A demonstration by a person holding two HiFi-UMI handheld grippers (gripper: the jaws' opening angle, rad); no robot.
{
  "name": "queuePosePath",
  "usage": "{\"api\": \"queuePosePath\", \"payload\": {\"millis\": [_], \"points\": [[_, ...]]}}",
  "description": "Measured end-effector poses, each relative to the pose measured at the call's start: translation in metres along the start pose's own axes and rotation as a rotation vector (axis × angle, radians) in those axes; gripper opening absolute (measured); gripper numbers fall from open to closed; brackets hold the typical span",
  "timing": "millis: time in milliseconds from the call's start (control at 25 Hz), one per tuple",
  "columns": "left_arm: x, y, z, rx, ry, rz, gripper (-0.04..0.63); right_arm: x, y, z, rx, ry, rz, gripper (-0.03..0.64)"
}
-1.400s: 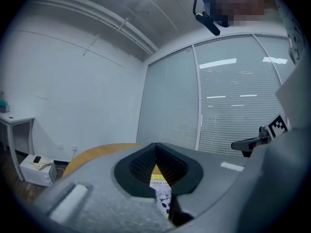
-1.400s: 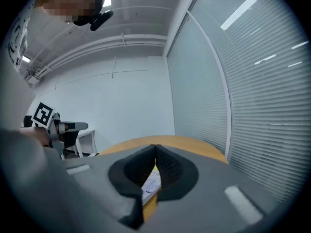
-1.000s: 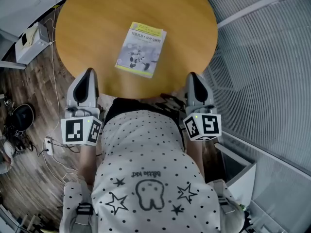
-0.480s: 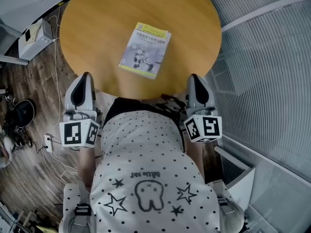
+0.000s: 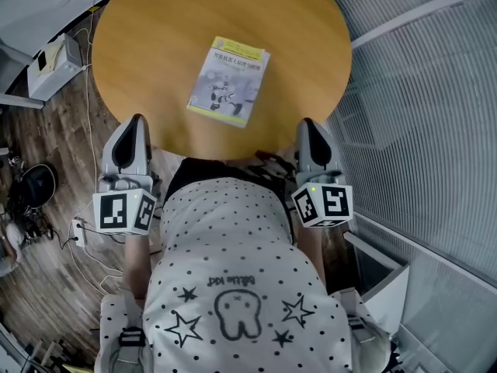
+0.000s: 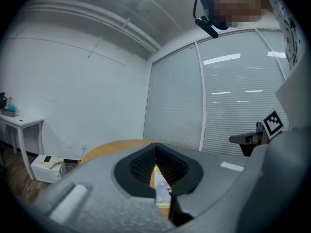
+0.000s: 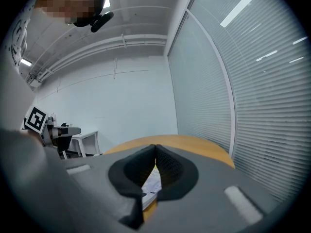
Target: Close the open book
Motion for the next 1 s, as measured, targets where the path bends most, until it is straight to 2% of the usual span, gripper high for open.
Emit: {"api": "queuePosePath", "payload": {"millis": [360,1000], "points": [[-0.001,0.007,-0.006,-0.045,-0.01,0.004,0.009,0.002,0.001,0.002,0.003,0.005,-0.001,0.005],[0.01,0.016,-0.012,-0.055,-0.013,-0.007,0.009,0.011,0.005,0.009,0.049,-0.022,-0.006,0.005]]}}
Point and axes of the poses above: the fingertips, and each gripper's own axes: y forward along the fingers, z to its left, x out of its top, the point moved 4 cm from there along -y, backward along the fingers, and after that the axes turned 11 degrees about -x, right-handed, at the moved point
